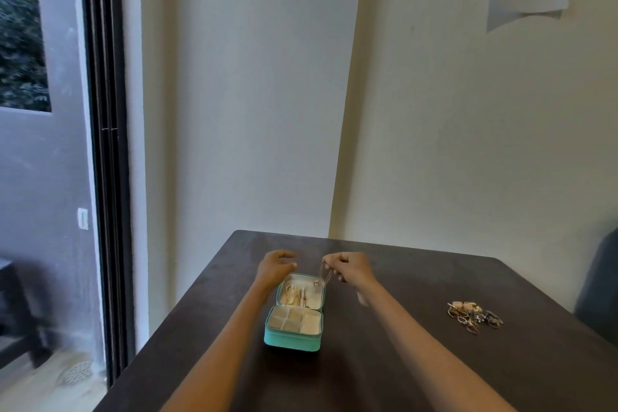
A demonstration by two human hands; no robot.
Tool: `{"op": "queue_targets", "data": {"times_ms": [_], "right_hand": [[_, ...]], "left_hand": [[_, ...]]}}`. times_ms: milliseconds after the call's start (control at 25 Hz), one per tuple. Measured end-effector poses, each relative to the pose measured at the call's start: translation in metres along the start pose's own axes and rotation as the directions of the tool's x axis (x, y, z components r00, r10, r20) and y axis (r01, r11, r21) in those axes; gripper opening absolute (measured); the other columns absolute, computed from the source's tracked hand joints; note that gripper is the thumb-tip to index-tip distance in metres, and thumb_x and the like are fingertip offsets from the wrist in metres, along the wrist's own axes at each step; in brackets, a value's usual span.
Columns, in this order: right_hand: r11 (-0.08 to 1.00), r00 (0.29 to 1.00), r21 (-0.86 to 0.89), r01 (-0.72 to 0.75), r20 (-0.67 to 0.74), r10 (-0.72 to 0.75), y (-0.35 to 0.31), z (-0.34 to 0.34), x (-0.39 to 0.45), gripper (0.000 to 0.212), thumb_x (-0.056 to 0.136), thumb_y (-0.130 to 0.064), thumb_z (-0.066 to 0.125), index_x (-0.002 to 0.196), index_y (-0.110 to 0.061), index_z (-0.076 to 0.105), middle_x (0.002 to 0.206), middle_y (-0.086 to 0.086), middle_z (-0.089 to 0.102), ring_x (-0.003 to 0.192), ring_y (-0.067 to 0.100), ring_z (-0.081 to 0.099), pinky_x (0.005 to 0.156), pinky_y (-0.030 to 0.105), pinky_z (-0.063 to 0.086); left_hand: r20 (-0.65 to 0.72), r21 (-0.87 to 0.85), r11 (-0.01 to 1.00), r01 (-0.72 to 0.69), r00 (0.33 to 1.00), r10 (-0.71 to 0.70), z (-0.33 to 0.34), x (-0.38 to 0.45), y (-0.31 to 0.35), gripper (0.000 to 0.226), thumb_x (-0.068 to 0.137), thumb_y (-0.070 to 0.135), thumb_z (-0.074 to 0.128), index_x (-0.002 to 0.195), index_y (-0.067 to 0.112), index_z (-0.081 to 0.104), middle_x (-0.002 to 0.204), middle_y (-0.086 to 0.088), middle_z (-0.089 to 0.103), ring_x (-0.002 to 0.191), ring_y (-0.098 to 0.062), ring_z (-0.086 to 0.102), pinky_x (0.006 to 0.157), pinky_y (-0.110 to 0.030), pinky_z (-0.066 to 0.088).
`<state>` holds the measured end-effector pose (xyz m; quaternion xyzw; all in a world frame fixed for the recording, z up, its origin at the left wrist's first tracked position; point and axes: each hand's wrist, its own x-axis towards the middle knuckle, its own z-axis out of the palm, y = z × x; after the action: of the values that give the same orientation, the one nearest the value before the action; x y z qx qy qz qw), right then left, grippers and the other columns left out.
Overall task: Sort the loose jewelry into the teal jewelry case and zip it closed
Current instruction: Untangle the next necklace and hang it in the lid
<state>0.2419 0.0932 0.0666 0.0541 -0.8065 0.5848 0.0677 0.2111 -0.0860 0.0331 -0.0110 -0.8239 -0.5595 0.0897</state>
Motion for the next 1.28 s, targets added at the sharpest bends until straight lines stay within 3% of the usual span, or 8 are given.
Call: {"op": "queue_targets", "data": {"times_ms": [200,440,600,760,840,1000,1280], "right_hand": [[0.998,0.999,-0.028,-0.047,0.017,0.048,0.013,0.017,-0.001,0.016,0.089,-0.014,0.062,0.081,-0.006,0.073,0.071,-0.010,0.066,0.058,0.000,0.050,0.053,0.011,0.041],[0.993,0.997,-0.095,-0.071,0.032,0.075,0.022,0.023,-0.006,0.016,0.089,-0.014,0.062,0.084,-0.004,0.074,0.087,-0.001,0.072,0.062,0.002,0.052,0.055,0.013,0.040],[0.986,0.994,-0.132,-0.102,0.031,0.107,0.029,0.023,-0.010,0.015,0.087,-0.014,0.064,0.075,-0.010,0.071,0.074,-0.003,0.067,0.061,0.002,0.050,0.056,0.017,0.041],[0.986,0.995,-0.143,-0.085,0.033,0.091,0.024,0.017,-0.009,0.019,0.086,-0.016,0.064,0.071,-0.007,0.070,0.065,-0.005,0.062,0.058,0.008,0.047,0.055,0.019,0.041],[0.987,0.998,-0.145,-0.062,0.020,0.065,0.018,0.012,-0.007,0.019,0.085,-0.018,0.065,0.080,-0.002,0.073,0.065,-0.006,0.063,0.057,0.007,0.047,0.055,0.019,0.040],[0.990,1.000,-0.139,-0.022,0.018,0.025,0.010,0.002,-0.005,0.016,0.087,-0.017,0.064,0.089,-0.007,0.076,0.072,-0.008,0.066,0.060,0.001,0.050,0.056,0.014,0.038],[0.986,0.998,-0.161,-0.032,0.041,0.039,0.019,0.009,-0.004,0.018,0.086,-0.019,0.066,0.083,-0.003,0.074,0.076,-0.002,0.068,0.065,0.001,0.053,0.062,0.016,0.039]], "left_hand": [[-0.068,0.160,0.958,0.237,0.971,-0.228,0.010,0.006,-0.033,0.043,0.089,0.018,0.059,0.128,0.004,0.049,0.127,-0.014,0.055,0.115,-0.026,0.054,0.088,-0.030,0.043],[-0.152,0.163,0.947,0.277,0.955,-0.253,0.022,-0.002,-0.038,0.017,0.082,0.020,0.064,0.094,0.008,0.064,0.101,-0.013,0.068,0.096,-0.027,0.064,0.075,-0.033,0.050],[-0.222,0.047,0.978,0.205,0.956,-0.190,0.024,-0.013,-0.046,0.027,0.085,0.021,0.064,0.109,0.009,0.066,0.109,-0.009,0.068,0.105,-0.024,0.062,0.082,-0.029,0.046],[-0.250,-0.051,0.996,0.071,0.965,-0.082,0.024,-0.019,-0.052,0.025,0.086,0.026,0.066,0.107,0.013,0.067,0.102,-0.004,0.070,0.093,-0.016,0.066,0.077,-0.026,0.049],[-0.265,-0.066,0.997,0.051,0.962,-0.067,0.024,-0.019,-0.055,0.025,0.086,0.028,0.066,0.108,0.015,0.066,0.100,-0.002,0.070,0.087,-0.013,0.066,0.077,-0.028,0.052],[-0.277,-0.092,0.996,0.019,0.960,-0.044,0.025,-0.020,-0.058,0.026,0.085,0.029,0.066,0.108,0.016,0.066,0.099,-0.001,0.070,0.088,-0.014,0.066,0.082,-0.033,0.055],[-0.242,-0.233,0.968,-0.094,0.970,0.036,0.020,-0.025,-0.058,0.027,0.084,0.022,0.068,0.109,0.012,0.066,0.093,-0.003,0.071,0.079,-0.011,0.069,0.071,-0.025,0.057]]}}
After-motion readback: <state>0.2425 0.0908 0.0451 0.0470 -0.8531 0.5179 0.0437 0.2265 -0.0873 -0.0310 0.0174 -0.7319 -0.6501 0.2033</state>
